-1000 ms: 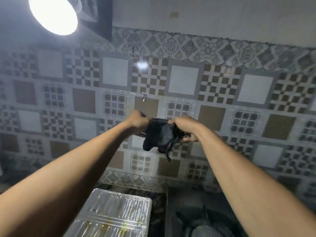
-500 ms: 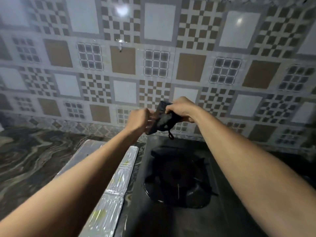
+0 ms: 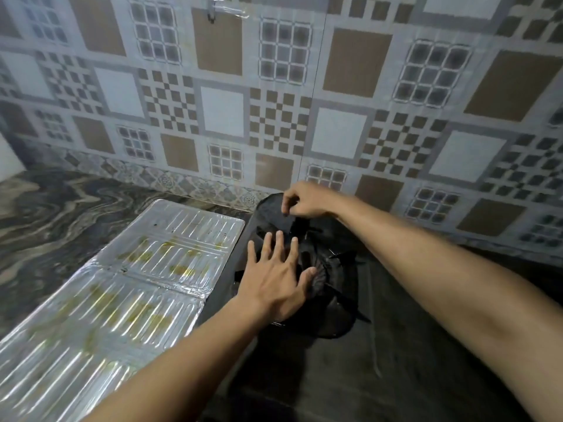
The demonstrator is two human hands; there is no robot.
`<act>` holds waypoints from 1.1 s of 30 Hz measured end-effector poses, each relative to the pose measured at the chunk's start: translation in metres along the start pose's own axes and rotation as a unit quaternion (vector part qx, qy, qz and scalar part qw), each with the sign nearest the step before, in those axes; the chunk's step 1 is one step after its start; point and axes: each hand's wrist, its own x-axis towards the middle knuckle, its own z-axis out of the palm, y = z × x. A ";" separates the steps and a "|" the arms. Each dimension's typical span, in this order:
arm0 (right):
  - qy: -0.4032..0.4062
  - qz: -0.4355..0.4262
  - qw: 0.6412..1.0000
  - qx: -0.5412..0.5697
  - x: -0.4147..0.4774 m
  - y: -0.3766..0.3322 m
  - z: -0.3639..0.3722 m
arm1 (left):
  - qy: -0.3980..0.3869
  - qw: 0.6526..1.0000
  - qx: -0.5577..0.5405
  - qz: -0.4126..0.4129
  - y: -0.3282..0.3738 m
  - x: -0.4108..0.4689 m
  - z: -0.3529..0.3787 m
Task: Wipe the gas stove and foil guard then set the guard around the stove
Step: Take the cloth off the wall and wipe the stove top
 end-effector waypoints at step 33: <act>-0.059 0.017 0.998 0.018 -0.016 0.097 0.010 | -0.037 0.999 0.022 -0.010 0.043 0.028 0.015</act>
